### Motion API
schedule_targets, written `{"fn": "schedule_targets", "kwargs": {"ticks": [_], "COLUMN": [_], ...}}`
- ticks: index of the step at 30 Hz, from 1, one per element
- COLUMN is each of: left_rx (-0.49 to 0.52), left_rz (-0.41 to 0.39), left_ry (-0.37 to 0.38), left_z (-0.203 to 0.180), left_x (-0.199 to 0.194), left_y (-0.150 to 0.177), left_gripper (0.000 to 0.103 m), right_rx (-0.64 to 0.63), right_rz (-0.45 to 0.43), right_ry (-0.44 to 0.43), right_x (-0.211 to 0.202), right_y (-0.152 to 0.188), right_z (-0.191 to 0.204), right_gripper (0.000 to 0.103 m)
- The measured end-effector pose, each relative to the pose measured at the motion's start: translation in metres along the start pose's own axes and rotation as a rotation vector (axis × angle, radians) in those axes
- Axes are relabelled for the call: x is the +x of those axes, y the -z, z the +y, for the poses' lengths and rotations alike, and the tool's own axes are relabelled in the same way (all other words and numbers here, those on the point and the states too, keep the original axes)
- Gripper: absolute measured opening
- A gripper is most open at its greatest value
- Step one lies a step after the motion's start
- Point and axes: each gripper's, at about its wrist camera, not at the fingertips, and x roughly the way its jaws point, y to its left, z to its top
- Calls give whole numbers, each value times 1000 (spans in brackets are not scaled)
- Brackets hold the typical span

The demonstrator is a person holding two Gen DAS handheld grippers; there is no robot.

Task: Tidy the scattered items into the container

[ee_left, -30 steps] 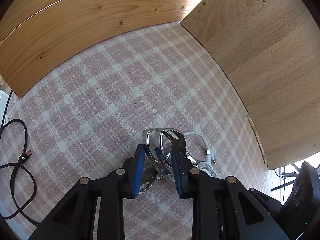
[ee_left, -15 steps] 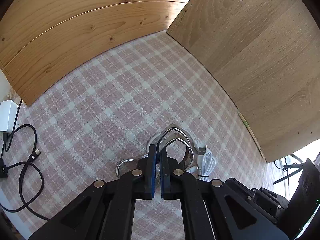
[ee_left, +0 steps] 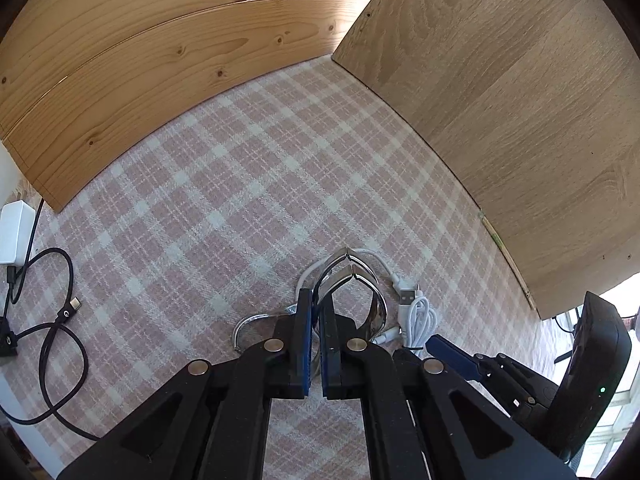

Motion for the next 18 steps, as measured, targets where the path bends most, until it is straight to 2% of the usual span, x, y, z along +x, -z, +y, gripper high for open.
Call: {"fn": "schedule_targets", "kwargs": {"ticks": [1,5,6,7,15,17,18], "left_rx": [3,8,12,17,60,64,64], "left_rz": [-1,-6,-9,-13,-40,-43,-43], "left_ry": [1,12,15,16,22,21,22], "left_z": [0,-2,-3,-5,-16,-15,-14], "left_x": [-1,-7,-10,-13,-39,-45,-47], "left_y": [0,1,2,3,16,20,22], "left_gripper": [2,2,2,2,2,2,2], "right_rx": [3,19,27,35,66,93,107], "right_rz": [1,-22,-27,-34,-75,-66,-47], "right_ry": [-1,-4,-6,-5,19,-8,-24], "right_x": [1,-9,-14,-19,-45,-44,-42], "right_y": [0,5,7,9,27,27,26], "right_z": [0,-2,-4,-6,-18,-22,-24], "right_gripper": [23,14,6,4,3,3,13]}}
